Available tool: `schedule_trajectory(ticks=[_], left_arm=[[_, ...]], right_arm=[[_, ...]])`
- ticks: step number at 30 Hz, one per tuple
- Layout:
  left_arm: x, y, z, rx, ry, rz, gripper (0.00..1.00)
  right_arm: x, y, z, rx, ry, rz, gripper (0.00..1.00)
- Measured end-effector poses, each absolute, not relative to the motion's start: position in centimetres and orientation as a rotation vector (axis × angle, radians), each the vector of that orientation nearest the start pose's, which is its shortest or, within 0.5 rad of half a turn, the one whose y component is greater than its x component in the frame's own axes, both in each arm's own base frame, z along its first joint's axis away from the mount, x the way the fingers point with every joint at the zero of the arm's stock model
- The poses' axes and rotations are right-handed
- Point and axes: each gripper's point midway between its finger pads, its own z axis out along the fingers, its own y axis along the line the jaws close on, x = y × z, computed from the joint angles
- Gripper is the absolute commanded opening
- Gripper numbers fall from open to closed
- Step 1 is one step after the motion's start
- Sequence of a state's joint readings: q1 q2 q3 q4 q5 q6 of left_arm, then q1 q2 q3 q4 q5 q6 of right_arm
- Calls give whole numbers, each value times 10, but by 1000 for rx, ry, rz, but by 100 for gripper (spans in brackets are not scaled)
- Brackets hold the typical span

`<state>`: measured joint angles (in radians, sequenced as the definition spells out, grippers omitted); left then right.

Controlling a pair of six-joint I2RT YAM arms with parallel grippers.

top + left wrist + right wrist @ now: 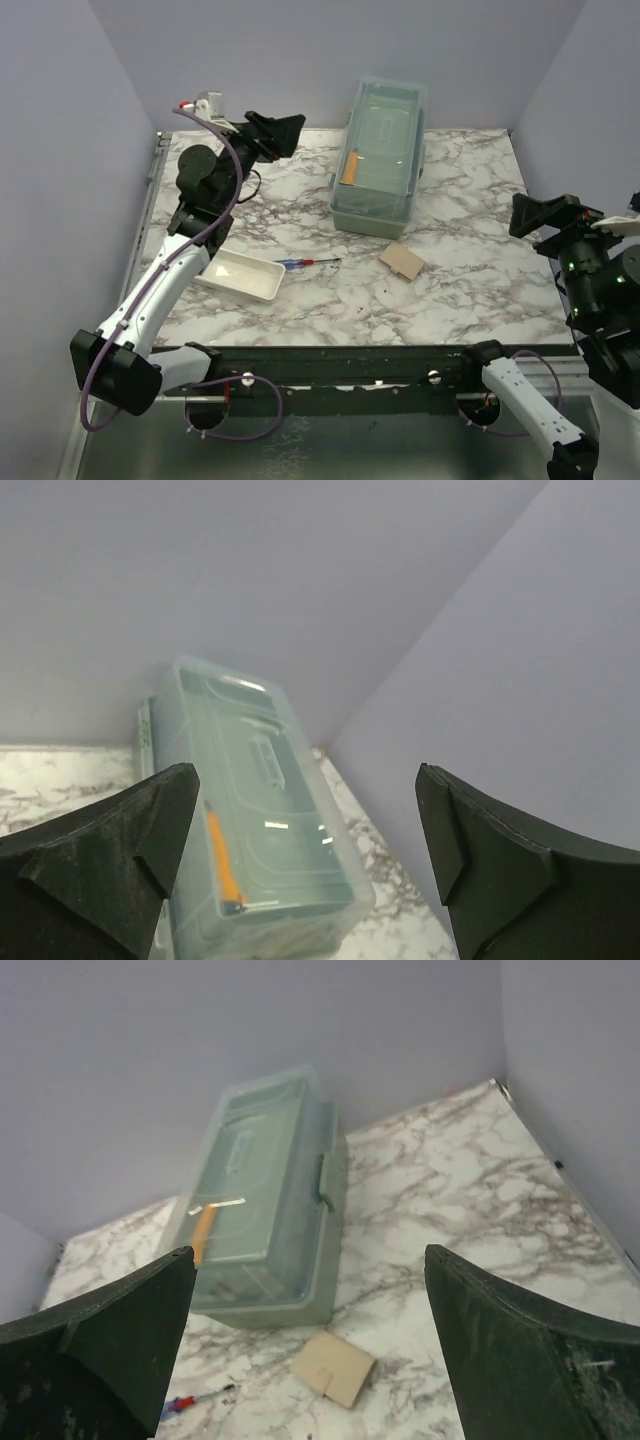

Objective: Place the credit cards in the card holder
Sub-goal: Open the card holder at the center of the board.

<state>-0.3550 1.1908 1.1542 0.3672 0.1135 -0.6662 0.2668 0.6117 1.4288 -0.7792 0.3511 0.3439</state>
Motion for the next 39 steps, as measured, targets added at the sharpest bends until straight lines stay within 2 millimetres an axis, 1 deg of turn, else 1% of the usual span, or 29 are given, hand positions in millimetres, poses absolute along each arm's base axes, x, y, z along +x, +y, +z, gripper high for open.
schedule_trajectory(ticks=[2,5,6,8,11,16,18,20,23,26,28,30,32,36,39], left_arm=[[371,-202,442,-63,1355,-933,99],[365,-225,418,4,1439,-909,99],[362,-231,412,30,1462,-902,99],[357,-239,404,62,1486,-894,99],[356,-238,385,72,1536,-864,99],[354,-236,345,66,1649,-826,98],[350,-234,326,60,1701,-818,98],[346,-232,309,47,1749,-816,97],[336,-230,279,15,1826,-836,96],[324,-234,247,-16,1912,-880,94],[317,-238,230,-23,1963,-909,93],[306,-249,211,-17,2025,-952,91],[293,-266,193,3,2091,-1003,89],[268,-296,166,35,2203,-1088,87],[256,-311,153,21,2265,-1133,86]], right_arm=[[186,-1,440,361,1552,191,100],[201,-1,414,394,1638,149,100],[206,-1,404,401,1667,136,100],[217,1,380,406,1733,105,100],[231,3,334,413,1839,51,100],[250,12,239,437,2050,-15,99],[257,21,205,444,2127,3,97],[259,32,171,457,2201,49,94],[260,49,132,490,2281,160,87],[265,58,105,557,2330,294,77],[271,57,89,623,2351,387,75],[275,54,77,675,2361,470,74],[277,54,66,703,2373,541,72],[284,64,56,664,2409,646,61],[286,68,44,641,2462,670,55]])
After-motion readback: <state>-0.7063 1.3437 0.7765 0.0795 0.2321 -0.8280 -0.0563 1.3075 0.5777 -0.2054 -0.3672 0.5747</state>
